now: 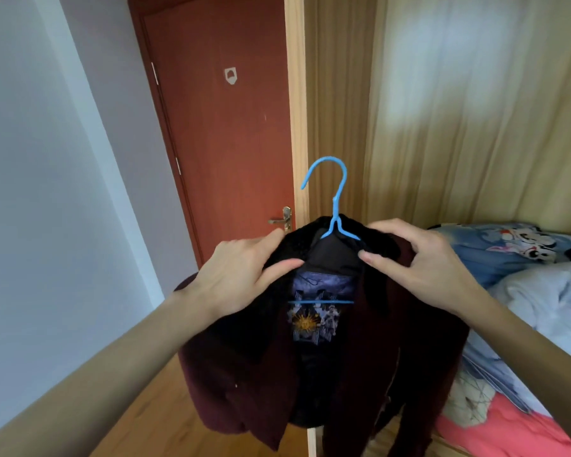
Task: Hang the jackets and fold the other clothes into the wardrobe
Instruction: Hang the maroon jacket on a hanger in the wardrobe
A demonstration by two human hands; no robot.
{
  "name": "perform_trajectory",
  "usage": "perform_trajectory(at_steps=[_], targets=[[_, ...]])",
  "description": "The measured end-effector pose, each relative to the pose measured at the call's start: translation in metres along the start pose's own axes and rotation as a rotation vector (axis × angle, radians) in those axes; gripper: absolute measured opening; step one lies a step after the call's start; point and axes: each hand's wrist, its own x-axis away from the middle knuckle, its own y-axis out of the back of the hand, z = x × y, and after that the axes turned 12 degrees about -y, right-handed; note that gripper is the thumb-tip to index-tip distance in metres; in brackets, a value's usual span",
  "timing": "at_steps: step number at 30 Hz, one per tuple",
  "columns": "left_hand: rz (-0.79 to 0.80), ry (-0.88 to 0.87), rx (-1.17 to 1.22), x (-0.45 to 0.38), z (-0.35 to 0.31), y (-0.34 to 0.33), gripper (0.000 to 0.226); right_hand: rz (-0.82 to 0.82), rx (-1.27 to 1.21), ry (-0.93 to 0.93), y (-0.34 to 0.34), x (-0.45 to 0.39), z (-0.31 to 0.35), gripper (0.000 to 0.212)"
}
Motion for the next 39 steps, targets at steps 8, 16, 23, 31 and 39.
perform_trajectory(at_steps=[8, 16, 23, 31, 39], targets=[[-0.188, 0.029, 0.045, -0.020, 0.003, -0.020, 0.036, 0.149, 0.252, -0.046, 0.045, -0.015, -0.053, 0.023], [-0.231, 0.062, 0.078, -0.044, -0.009, -0.032, 0.038, -0.222, 0.550, 0.268, 0.030, 0.005, -0.055, 0.054], [-0.184, 0.018, 0.113, -0.066, -0.021, -0.045, 0.045, -0.115, 0.515, 0.030, 0.034, -0.020, -0.056, 0.061], [-0.159, 0.012, 0.130, -0.102, -0.009, -0.068, 0.048, -0.090, 0.204, -0.097, 0.052, -0.042, -0.060, 0.049], [-0.382, 0.023, -0.032, -0.169, -0.015, -0.086, 0.036, 0.029, 0.397, -0.012, 0.105, -0.076, -0.075, 0.040]])
